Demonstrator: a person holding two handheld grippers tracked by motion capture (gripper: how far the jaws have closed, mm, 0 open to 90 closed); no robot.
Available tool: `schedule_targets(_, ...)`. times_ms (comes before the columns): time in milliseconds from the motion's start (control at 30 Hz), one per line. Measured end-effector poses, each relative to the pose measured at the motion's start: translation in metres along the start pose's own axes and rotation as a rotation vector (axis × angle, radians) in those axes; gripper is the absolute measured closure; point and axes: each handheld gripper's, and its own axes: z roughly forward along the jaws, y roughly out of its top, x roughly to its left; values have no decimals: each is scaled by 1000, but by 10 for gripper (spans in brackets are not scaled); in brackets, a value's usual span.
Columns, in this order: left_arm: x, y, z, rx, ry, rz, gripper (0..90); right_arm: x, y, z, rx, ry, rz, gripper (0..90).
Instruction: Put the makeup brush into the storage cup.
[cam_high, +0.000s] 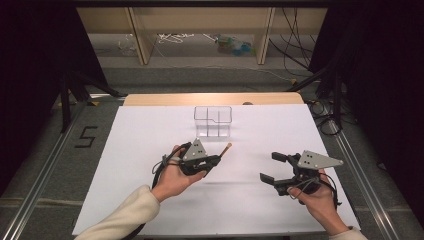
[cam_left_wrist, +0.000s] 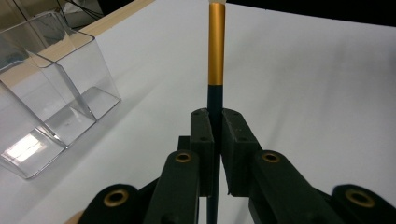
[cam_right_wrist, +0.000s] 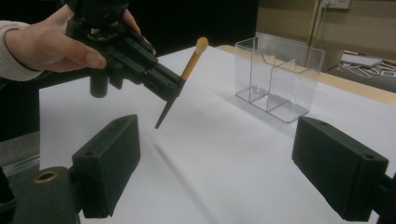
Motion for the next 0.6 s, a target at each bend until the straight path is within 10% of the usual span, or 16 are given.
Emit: schedule_targets(600, -3, -1, 0, -74, 2, -14, 833, 5, 3, 13, -40, -2, 11, 176)
